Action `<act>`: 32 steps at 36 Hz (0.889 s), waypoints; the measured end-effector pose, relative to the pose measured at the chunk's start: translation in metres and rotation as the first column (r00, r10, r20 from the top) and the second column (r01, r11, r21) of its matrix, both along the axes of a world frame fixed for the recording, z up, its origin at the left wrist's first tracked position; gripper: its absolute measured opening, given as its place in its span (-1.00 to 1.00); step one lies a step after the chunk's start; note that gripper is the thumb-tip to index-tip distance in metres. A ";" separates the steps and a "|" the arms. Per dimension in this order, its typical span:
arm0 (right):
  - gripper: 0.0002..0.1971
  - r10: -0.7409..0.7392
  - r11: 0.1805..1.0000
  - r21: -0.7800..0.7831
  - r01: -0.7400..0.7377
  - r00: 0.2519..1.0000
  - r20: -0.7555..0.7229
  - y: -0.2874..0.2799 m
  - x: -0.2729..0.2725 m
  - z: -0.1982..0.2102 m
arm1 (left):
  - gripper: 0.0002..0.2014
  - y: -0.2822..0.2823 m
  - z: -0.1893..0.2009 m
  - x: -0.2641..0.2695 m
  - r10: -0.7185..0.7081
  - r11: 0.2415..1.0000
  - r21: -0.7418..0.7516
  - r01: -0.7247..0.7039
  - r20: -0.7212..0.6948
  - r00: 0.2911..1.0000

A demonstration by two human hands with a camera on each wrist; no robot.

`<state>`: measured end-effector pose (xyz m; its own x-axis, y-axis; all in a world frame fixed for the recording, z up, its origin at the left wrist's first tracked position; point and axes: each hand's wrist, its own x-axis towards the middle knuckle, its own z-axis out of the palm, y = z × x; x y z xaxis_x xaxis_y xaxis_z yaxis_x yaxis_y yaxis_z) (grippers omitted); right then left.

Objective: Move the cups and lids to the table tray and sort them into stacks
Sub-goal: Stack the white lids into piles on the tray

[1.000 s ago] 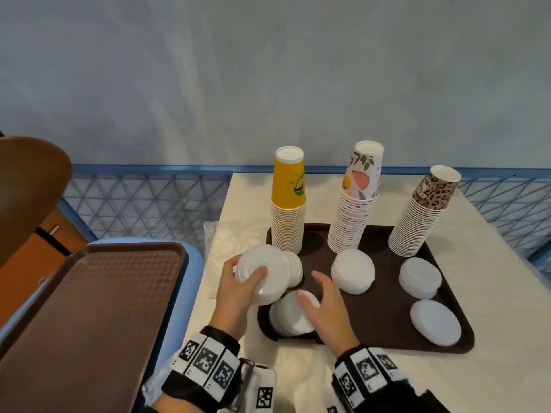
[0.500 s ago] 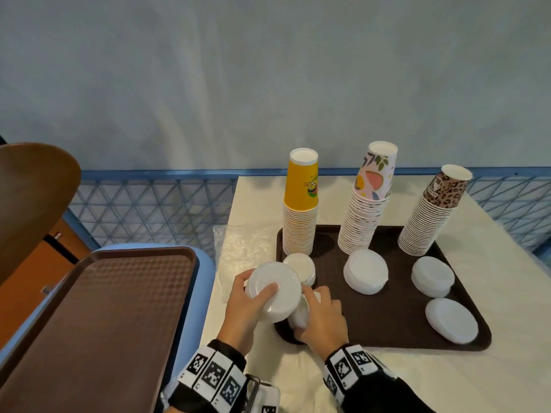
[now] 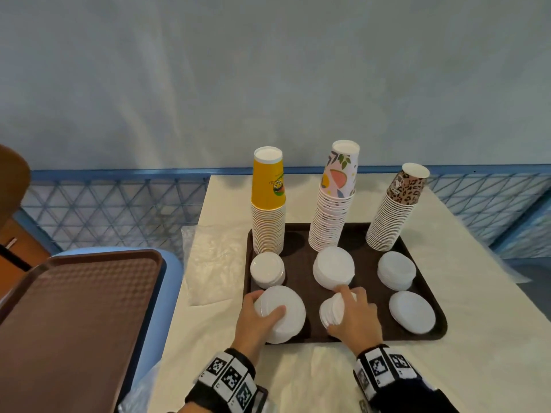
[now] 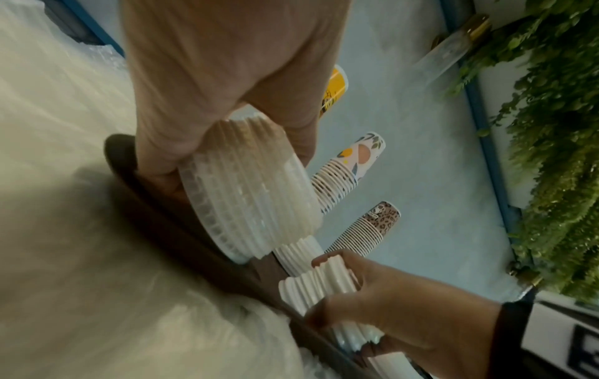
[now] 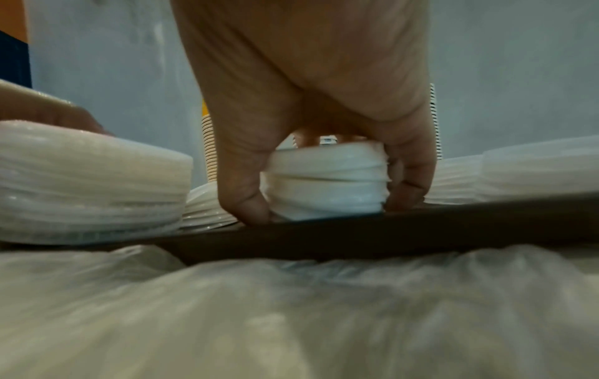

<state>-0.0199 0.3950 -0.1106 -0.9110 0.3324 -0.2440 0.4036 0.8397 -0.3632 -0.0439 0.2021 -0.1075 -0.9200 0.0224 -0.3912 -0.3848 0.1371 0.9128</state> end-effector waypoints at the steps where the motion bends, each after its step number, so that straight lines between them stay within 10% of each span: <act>1: -0.23 0.003 1.000 0.001 -0.003 1.000 -0.001 0.003 0.001 0.000 | -0.49 0.003 -0.001 0.000 0.007 1.000 -0.005 -0.007 -0.003 1.000; 19: 0.05 0.088 0.952 -0.294 -0.084 0.996 -0.002 0.035 0.000 0.009 | -0.25 0.023 -0.010 0.005 0.089 0.931 -0.338 -0.140 -0.161 0.983; 27: -0.28 0.016 0.897 -0.439 -0.048 0.997 -0.075 0.060 -0.019 0.032 | -0.53 0.044 0.018 0.009 0.231 0.821 -0.408 -0.399 -0.402 0.886; 32: -0.39 0.003 0.890 -0.456 -0.008 1.000 -0.012 0.080 -0.059 0.037 | -0.63 0.078 0.051 -0.006 0.078 0.914 -0.302 -0.272 -0.525 0.848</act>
